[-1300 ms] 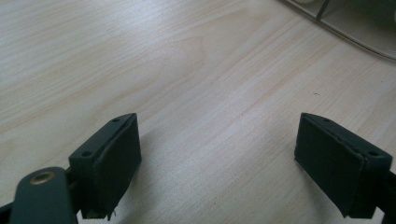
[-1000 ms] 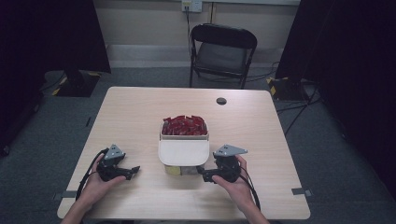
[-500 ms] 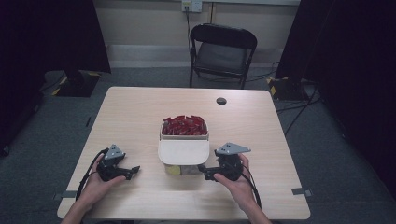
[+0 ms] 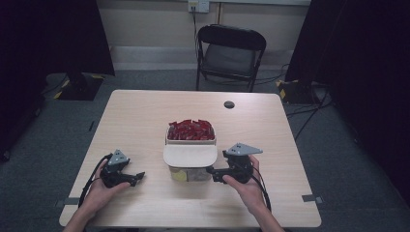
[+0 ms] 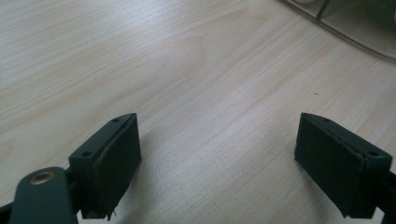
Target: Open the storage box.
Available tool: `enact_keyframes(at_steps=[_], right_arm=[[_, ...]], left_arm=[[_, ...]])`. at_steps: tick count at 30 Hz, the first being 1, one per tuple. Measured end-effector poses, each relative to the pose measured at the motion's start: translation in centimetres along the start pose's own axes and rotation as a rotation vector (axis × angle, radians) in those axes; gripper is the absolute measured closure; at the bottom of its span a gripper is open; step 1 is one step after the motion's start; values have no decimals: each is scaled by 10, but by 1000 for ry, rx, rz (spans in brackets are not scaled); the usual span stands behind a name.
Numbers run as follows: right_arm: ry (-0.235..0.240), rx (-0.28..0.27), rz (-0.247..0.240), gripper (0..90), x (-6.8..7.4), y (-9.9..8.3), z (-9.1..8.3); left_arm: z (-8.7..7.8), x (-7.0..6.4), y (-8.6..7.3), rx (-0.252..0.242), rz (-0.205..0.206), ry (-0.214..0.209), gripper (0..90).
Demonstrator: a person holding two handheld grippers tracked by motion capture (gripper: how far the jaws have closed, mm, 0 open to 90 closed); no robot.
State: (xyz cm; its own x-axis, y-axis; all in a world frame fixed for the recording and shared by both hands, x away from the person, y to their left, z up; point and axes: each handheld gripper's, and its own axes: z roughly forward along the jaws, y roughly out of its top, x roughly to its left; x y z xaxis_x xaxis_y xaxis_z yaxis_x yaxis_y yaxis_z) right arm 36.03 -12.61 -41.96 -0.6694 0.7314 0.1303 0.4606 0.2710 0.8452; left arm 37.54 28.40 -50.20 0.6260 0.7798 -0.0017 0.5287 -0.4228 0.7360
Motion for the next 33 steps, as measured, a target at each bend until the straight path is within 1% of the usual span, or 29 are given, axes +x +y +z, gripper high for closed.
enact_keyframes(at_steps=[4,11,15,20,31,33], right_arm=[[5,-6,7,142,-1,2,2],[6,-13,4,143,-1,9,4],[11,-3,-5,143,-1,12,6],[11,-1,-3,142,-1,13,9],[7,-19,15,143,-4,23,13],[7,-23,12,144,-6,26,14]], left_arm=[[0,0,0,0,0,0,140],[0,0,0,0,0,1,140],[0,0,0,0,0,1,140],[0,0,0,0,0,1,140],[0,0,0,0,-1,0,140],[0,0,0,0,-1,1,140]])
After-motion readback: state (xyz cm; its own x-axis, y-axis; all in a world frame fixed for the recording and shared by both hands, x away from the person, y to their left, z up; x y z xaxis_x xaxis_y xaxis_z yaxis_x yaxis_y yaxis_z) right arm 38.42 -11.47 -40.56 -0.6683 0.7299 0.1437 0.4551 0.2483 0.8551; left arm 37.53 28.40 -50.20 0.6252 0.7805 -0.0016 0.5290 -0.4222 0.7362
